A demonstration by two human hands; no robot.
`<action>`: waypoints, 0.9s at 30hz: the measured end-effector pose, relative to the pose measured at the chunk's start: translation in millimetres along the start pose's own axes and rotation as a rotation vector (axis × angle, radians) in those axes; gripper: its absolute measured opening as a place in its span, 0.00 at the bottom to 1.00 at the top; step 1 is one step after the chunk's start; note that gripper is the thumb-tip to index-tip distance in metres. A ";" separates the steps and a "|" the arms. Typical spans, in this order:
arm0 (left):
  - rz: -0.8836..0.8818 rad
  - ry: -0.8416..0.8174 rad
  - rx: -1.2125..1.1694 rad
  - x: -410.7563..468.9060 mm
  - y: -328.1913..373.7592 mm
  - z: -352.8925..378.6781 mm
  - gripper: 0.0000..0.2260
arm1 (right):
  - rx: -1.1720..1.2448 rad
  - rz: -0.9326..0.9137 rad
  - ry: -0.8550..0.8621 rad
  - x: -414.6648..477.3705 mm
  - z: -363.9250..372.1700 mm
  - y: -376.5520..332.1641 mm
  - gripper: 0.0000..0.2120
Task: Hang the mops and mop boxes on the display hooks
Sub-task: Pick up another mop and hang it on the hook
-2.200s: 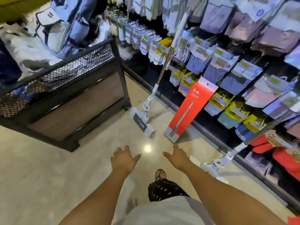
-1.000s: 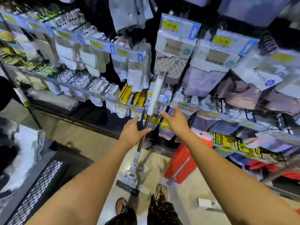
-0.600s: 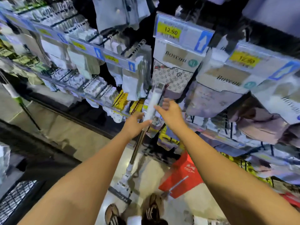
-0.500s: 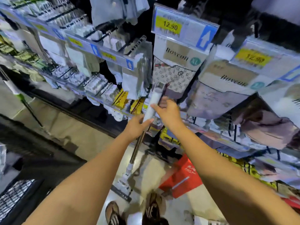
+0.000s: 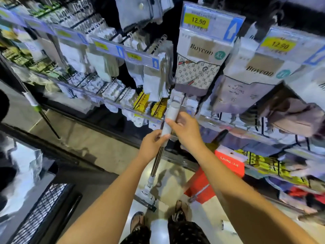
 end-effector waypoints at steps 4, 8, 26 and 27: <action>0.037 -0.030 -0.009 -31.8 -1.5 -17.3 0.06 | 0.013 0.001 0.064 -39.0 16.6 -4.6 0.12; 0.104 -0.049 -0.014 -56.5 -9.5 -33.6 0.15 | 0.012 -0.016 0.183 -77.2 35.9 -9.0 0.13; 0.249 -0.169 -0.034 -188.3 4.2 -50.9 0.04 | 0.109 -0.085 0.237 -232.0 29.6 -25.7 0.09; 0.274 -0.160 -0.027 -198.6 10.6 -47.8 0.05 | 0.122 -0.089 0.248 -242.4 22.3 -27.6 0.08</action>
Point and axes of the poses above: each hand's wrist, its own x-axis towards the middle knuckle, its own z-axis out of the palm, y = z × x, the point moved 5 cm from there along x, towards the middle knuckle, and after that the axes turned 4 degrees about y, right-handed, at the moved point
